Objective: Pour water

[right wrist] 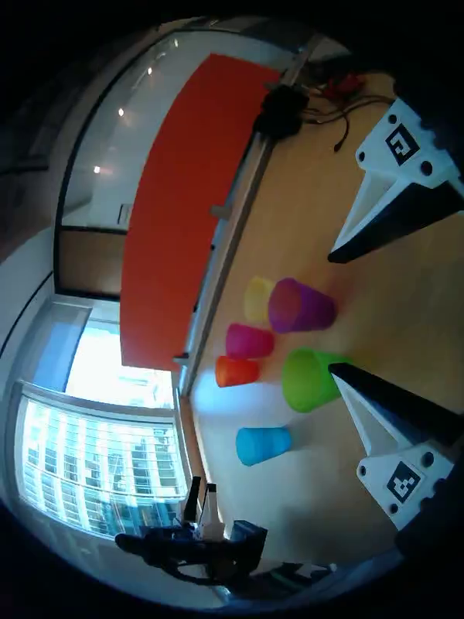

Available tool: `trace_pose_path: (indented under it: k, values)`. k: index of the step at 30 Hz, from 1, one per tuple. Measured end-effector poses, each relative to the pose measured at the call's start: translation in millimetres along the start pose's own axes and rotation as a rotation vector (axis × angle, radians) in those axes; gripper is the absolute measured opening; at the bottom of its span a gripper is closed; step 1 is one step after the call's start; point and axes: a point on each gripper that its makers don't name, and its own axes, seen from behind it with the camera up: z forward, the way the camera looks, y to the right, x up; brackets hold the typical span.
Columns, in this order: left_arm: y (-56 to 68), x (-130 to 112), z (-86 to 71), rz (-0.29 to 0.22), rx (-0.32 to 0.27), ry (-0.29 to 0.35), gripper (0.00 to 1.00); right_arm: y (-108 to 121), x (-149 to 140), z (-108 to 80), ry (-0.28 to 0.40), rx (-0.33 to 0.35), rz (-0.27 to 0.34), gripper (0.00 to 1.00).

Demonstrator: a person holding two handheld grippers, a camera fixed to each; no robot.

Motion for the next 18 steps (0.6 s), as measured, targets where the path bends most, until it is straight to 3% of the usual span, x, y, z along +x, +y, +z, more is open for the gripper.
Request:
trace_pose_path:
  k: [8,18]
  values:
    - [-9.8,20,-5.6,-0.058,0.079,0.092,0.95,21,25,-10.1,0.105,-0.122,0.080,1.00]
    - [-17.3,44,-15.8,-0.081,0.156,0.183,0.95,48,46,-25.5,0.219,-0.301,0.124,1.00]
